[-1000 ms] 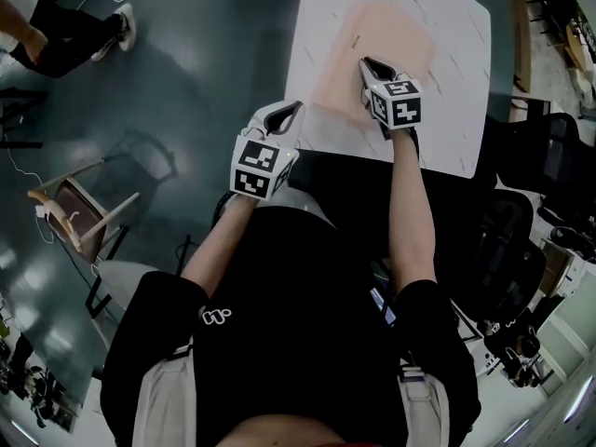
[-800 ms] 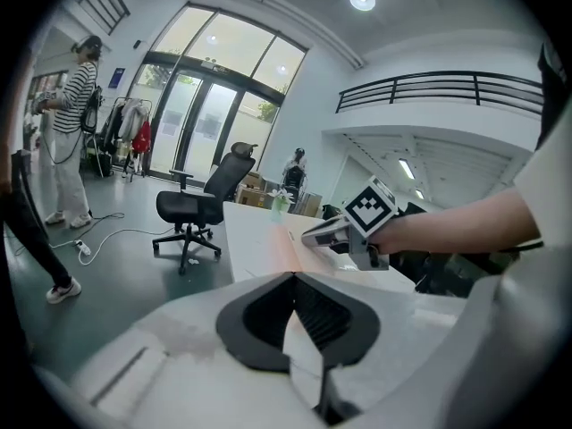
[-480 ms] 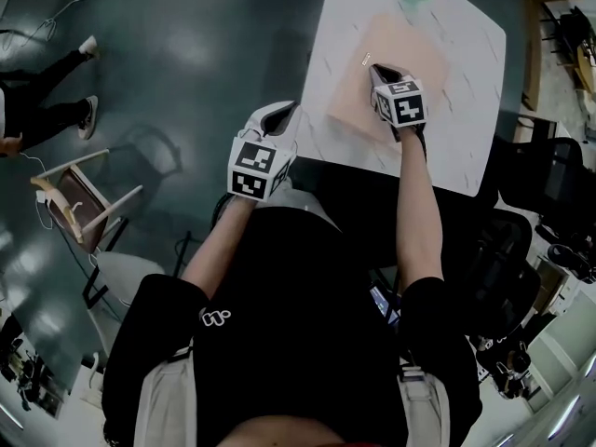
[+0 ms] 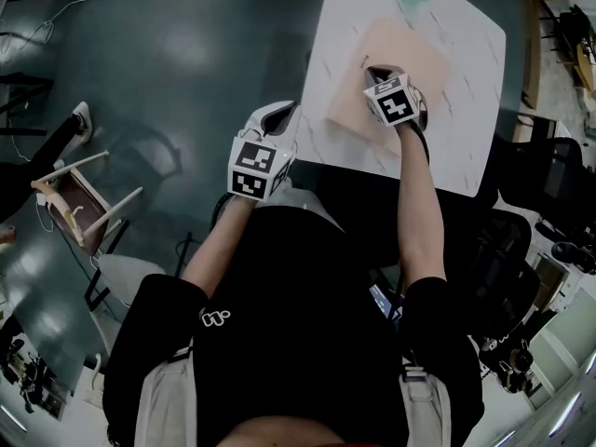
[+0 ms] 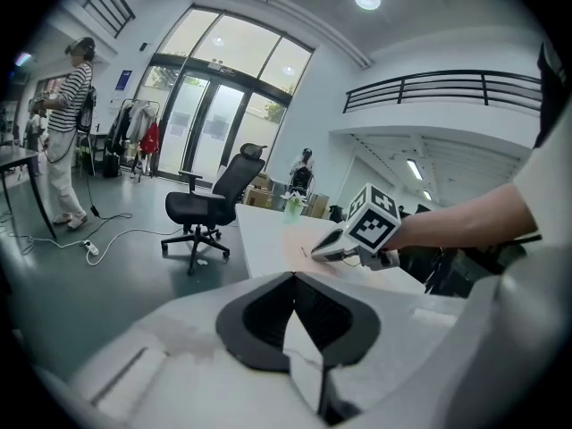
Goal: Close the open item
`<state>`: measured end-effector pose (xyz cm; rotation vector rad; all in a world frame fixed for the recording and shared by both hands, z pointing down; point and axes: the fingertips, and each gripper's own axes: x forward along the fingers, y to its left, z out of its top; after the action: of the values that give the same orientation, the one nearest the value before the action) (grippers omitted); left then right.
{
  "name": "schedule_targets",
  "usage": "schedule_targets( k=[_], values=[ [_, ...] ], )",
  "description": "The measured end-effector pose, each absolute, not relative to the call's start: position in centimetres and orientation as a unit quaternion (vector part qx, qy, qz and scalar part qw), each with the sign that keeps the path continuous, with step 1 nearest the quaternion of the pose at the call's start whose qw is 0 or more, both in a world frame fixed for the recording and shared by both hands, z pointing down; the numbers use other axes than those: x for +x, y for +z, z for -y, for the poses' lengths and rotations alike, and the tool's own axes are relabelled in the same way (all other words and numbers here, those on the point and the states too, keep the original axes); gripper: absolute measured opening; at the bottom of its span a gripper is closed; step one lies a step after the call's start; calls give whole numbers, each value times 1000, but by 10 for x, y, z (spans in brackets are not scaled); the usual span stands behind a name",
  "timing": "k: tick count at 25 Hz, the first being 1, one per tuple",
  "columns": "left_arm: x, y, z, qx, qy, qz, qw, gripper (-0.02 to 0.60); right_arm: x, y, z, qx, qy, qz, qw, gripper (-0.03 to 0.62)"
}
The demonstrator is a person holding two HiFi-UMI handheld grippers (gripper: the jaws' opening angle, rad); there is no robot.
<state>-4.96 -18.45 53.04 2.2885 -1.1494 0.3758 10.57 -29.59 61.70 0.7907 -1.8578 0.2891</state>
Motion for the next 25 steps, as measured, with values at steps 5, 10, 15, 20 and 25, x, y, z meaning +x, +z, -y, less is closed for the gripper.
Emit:
schedule_targets(
  k=[5,10,15,20,25],
  values=[
    [-45,529,185,855,140,422,268,0,104,618,298,334,133,772,524,-9],
    [-44,516,185,865,136,414,250,0,119,602,301,411,222,782,413,-5],
    [-47,499,189,873,127,412,229,0,122,531,286,490,214,805,258,2],
    [-26,467,191,891,101,398,193,0,126,459,220,508,206,831,94,2],
    [16,426,180,917,76,364,143,0,147,420,155,549,184,815,17,2]
  ],
)
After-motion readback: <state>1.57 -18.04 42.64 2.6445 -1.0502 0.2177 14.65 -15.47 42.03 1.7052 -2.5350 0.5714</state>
